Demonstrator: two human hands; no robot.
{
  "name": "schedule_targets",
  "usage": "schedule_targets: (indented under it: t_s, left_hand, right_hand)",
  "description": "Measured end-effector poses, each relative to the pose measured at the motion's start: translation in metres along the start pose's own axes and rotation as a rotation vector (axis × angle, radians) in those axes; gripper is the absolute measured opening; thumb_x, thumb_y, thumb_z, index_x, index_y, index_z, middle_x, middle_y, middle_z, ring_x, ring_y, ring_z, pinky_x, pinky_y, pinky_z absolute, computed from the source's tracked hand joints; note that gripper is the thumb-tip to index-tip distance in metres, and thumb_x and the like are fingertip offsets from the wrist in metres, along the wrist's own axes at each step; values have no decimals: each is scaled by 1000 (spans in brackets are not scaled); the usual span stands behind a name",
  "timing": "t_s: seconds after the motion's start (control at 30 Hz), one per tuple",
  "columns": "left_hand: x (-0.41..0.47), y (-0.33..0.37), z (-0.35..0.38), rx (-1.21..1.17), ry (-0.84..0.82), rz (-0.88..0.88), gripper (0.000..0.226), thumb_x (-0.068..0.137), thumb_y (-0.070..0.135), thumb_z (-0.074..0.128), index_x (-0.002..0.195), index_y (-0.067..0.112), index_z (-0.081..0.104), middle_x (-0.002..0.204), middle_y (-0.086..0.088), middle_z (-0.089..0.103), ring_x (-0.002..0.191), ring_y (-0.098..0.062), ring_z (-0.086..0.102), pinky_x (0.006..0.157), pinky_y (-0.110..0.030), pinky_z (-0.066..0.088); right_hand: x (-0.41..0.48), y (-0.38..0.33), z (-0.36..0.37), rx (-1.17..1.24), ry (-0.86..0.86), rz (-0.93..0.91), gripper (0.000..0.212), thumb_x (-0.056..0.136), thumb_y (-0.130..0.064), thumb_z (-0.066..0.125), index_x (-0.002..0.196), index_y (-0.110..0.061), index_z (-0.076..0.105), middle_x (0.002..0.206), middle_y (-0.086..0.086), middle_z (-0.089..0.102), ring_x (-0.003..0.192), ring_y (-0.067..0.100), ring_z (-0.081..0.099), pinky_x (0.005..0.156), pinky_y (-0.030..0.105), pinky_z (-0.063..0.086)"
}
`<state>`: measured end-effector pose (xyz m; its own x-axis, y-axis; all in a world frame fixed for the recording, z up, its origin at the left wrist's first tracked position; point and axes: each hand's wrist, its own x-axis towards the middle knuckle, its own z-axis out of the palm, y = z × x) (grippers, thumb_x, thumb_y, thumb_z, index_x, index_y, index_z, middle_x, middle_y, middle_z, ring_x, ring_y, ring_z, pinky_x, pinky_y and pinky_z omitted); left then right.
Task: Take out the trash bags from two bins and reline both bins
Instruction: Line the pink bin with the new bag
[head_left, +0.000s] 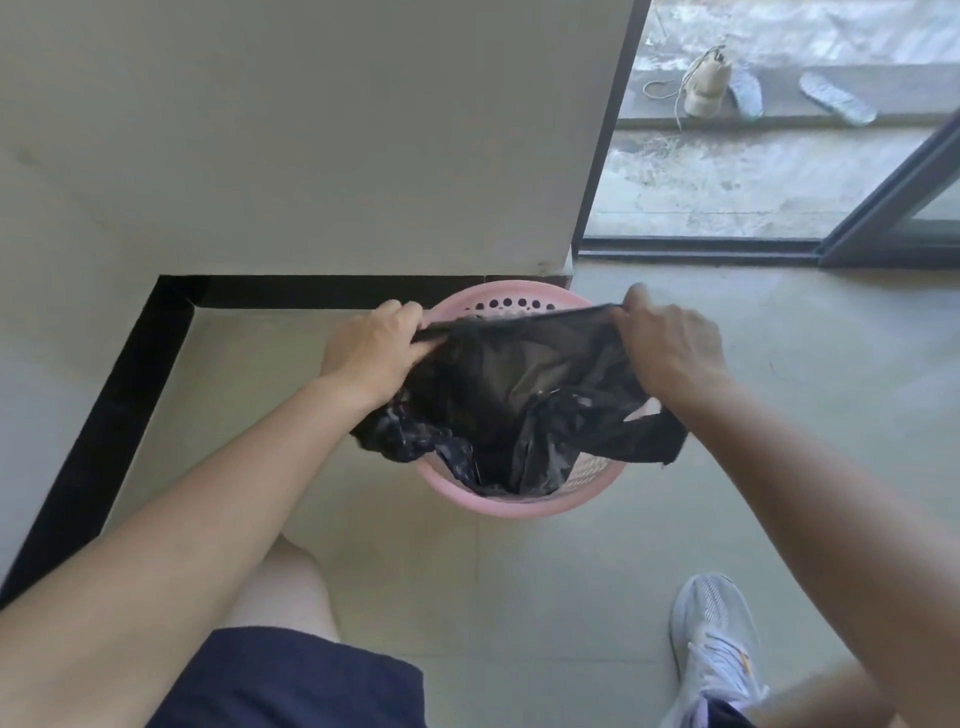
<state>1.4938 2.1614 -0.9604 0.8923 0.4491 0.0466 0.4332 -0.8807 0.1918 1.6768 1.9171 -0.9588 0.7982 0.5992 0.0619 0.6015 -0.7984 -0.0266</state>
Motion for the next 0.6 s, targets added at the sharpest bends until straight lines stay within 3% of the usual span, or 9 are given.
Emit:
schedule_targets:
  t_s: [0.17,0.23,0.33,0.43,0.5,0.6]
  left_hand:
    - [-7,-16,-5,51,84,52,65,71,79,48,83,15,42,55,4,46,49,-23,48,45,-30,27]
    - [-10,-17,-2,-51,164,140,58,78,72,47,80,14,45,59,5,46,50,-24,49,44,-30,32]
    - [-9,-26,-1,-169,242,192,45,90,53,53,84,12,68,81,-1,56,70,-23,59,56,-38,48]
    - [-3,-26,-4,-483,77,5,26,97,38,56,89,21,73,77,8,62,65,-12,59,65,-32,47]
    - [5,-24,-1,-685,-87,-167,29,100,34,53,86,16,71,61,17,61,57,-3,54,63,-27,42]
    - [27,-23,11,-679,-97,-377,40,100,35,49,78,4,61,58,4,52,62,-19,48,63,-31,36]
  right_hand:
    - [-4,7,-11,-14,-15,8,15,103,-19,42,107,-8,52,87,11,40,65,30,44,61,38,37]
    - [-3,6,-11,24,-72,87,12,99,-11,45,106,-7,54,91,10,38,72,31,46,66,38,39]
    - [3,11,-12,104,-79,159,17,94,-4,45,107,-2,56,95,11,44,88,36,50,72,38,39]
    - [10,12,-12,192,-59,168,21,95,-4,41,110,-1,56,104,18,53,93,39,53,74,39,39]
    - [14,7,-11,223,-59,145,21,98,-11,37,106,-2,55,103,16,51,86,37,52,73,39,39]
    - [21,1,-7,154,-46,46,34,100,-31,32,90,-7,53,87,10,54,74,32,52,68,36,36]
